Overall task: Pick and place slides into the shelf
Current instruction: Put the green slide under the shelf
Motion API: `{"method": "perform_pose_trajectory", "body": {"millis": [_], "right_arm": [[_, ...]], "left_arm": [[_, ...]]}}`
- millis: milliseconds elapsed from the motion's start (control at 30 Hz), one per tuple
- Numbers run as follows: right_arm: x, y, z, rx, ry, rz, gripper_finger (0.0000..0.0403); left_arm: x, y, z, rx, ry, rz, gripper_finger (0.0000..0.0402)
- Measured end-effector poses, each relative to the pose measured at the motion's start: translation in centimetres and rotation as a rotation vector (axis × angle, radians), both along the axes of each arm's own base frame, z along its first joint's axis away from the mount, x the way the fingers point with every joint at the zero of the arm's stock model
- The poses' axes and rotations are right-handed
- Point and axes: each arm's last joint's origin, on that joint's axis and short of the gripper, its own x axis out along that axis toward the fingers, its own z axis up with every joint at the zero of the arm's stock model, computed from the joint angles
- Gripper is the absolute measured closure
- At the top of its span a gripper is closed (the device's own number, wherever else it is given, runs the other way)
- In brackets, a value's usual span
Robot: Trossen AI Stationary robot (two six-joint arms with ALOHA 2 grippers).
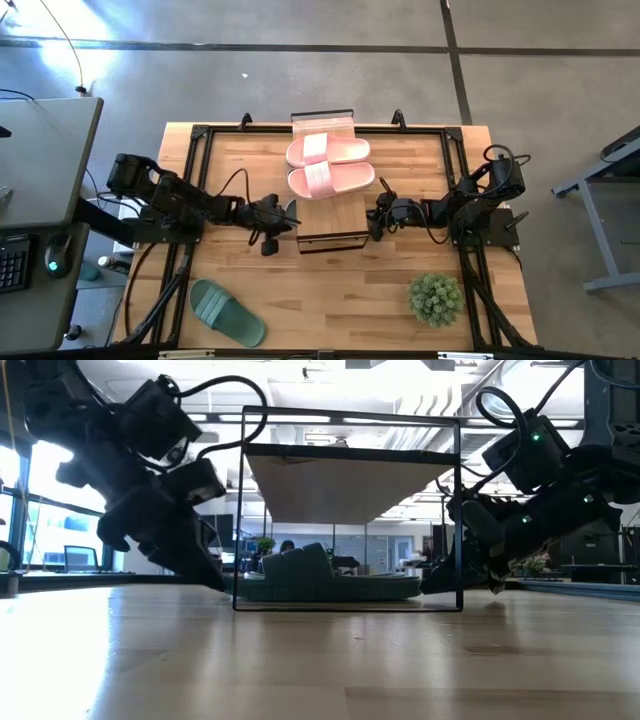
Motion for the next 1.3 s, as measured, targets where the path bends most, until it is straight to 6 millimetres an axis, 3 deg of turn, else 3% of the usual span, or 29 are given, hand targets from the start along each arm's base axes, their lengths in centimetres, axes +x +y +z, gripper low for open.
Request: {"method": "perform_pose_trajectory", "body": {"millis": [333,633,1300], "right_arm": [[0.0,-0.1,0.0,-0.023,0.000,-0.038,0.0403],[0.0,-0.2,0.0,-0.025,-0.001,-0.051,0.0403],[-0.8,0.0,-0.6,0.007,0.043,-0.034,0.0403]], "left_arm": [[0.1,0.3,-0.1,0.062,-0.002,0.069,0.0402],[0.7,0.3,-1.1,0.043,-0.013,0.077,0.0402],[0.6,0.0,-0.9,-0.057,0.001,0.056,0.0401]]}}
